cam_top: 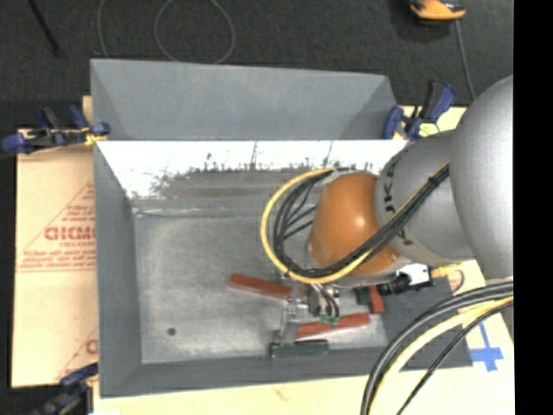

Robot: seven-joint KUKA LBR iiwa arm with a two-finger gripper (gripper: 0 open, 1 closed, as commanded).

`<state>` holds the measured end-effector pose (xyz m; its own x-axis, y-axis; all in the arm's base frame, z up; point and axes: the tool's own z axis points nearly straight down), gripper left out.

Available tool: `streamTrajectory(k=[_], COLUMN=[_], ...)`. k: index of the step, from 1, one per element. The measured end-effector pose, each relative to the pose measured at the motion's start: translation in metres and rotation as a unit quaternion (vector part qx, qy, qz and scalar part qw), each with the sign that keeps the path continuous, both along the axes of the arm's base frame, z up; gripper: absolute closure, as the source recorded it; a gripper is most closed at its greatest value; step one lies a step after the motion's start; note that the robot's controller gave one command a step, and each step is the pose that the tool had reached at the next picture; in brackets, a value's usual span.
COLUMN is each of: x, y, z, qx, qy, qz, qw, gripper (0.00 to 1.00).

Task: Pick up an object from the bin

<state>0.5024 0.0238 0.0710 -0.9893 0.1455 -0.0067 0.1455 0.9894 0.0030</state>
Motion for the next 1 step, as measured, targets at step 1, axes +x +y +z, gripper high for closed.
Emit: streamTrajectory(k=[1], x=[0.0002], y=[-0.0002], z=[-0.0002], qx=[0.0], qy=[0.0005], qz=[0.0], qw=[1.0], gripper=[1.0])
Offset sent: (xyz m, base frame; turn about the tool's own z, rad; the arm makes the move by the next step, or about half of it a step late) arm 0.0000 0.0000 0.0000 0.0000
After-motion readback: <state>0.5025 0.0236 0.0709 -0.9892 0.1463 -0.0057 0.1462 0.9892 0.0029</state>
